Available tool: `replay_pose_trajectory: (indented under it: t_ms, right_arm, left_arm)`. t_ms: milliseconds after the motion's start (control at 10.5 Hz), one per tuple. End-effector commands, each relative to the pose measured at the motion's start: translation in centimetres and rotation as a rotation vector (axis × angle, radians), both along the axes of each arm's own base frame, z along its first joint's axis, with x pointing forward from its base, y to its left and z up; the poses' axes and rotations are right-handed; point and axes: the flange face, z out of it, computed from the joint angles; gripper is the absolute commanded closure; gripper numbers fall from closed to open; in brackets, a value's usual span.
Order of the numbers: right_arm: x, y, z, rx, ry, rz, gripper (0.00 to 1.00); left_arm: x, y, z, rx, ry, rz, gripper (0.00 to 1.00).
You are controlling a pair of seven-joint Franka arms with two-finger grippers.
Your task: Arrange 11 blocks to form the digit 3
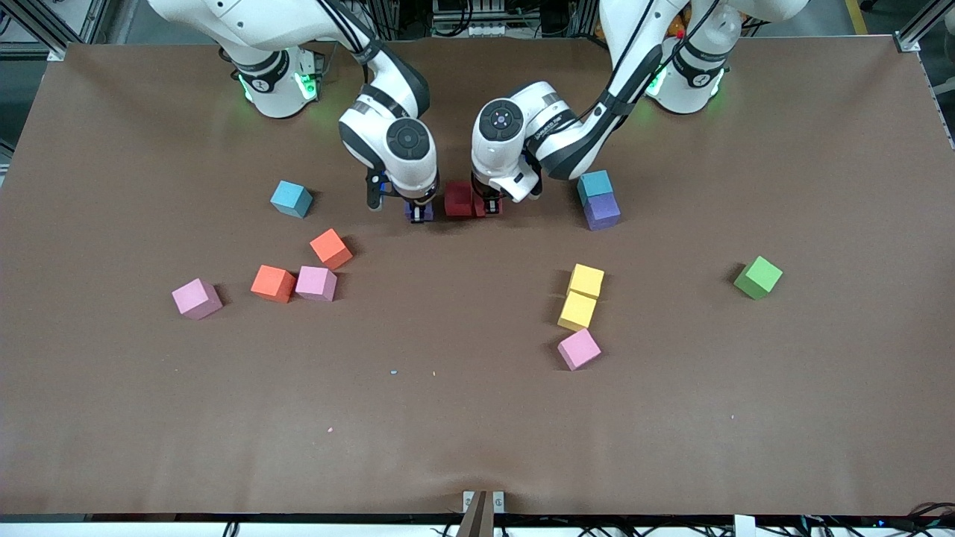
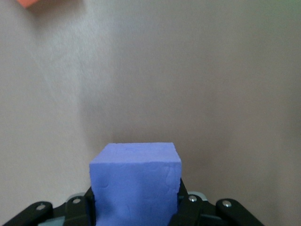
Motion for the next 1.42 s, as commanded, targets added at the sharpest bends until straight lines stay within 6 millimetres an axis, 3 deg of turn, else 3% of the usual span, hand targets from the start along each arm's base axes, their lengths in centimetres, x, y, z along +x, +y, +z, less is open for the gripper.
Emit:
replay_pose_trajectory:
  t_ms: [0,190,1329]
  right_arm:
    - [-1.4,0.8,0.9,-0.018,-0.081,-0.017,1.0]
    - [-2.6,1.7,1.0,-0.017,-0.08,-0.002,1.0]
    - [-3.1,1.8,0.2,0.027,-0.1,0.012,1.0]
  left_arm:
    - [-0.4,-0.4,-1.1,-0.004,-0.025,-0.011,0.93]
    - [-0.9,-0.8,-1.9,-0.005,-0.028,-0.026,0.92]
    - [-1.0,-1.4,-2.5,-0.032,-0.049,-0.038,0.89]
